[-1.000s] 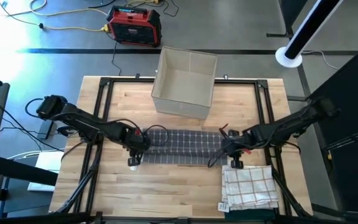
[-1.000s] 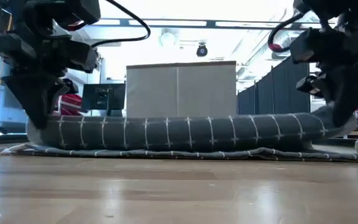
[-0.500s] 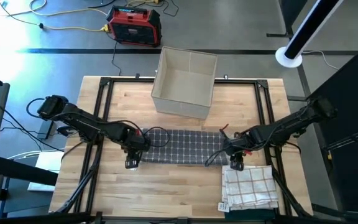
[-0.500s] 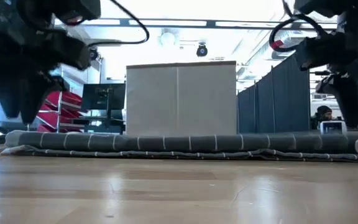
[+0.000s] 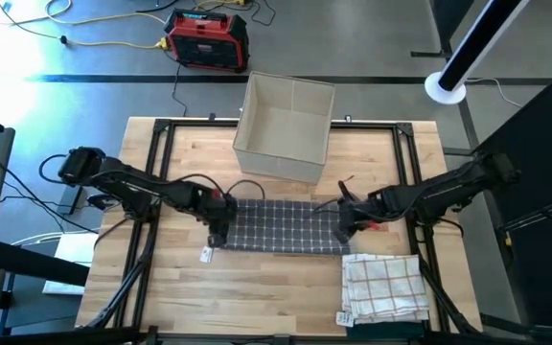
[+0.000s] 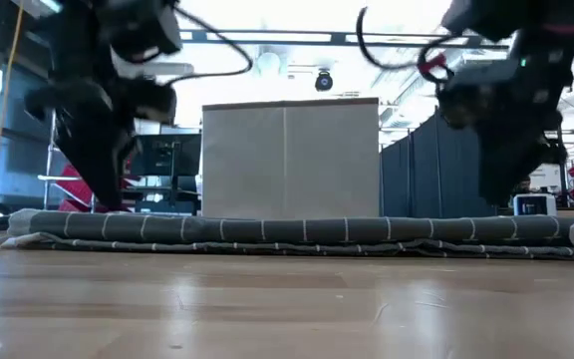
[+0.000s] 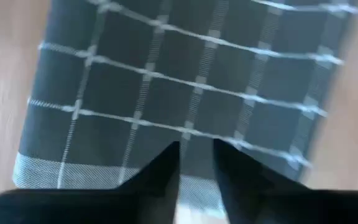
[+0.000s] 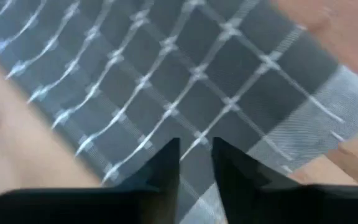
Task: Fold towel
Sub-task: Fold the gray patterned towel
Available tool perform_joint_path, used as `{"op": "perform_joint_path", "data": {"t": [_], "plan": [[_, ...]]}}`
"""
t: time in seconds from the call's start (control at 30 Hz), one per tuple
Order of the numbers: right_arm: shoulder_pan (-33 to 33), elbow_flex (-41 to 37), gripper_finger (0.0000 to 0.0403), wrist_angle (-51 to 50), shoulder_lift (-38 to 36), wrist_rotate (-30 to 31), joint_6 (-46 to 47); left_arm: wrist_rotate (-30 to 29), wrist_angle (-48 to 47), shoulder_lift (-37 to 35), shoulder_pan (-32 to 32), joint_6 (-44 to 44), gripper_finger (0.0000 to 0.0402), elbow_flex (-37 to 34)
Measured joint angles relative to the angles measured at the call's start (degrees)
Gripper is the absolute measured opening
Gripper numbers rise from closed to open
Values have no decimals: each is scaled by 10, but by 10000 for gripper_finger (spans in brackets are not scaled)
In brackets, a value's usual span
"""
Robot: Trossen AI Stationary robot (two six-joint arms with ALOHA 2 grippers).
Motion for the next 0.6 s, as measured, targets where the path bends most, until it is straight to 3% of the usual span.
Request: {"op": "perform_joint_path", "data": {"t": [0.1,0.4,0.6], "plan": [[0,-36,9,21,0,19,45,-19,54,0,12,-57,7,-42],[-60,-98,2,33,-2,83,105,-86,71,-2,41,-158,5,-80],[-114,-71,1,13,-1,77,42,-36,31,0,41,-162,2,-47]]}}
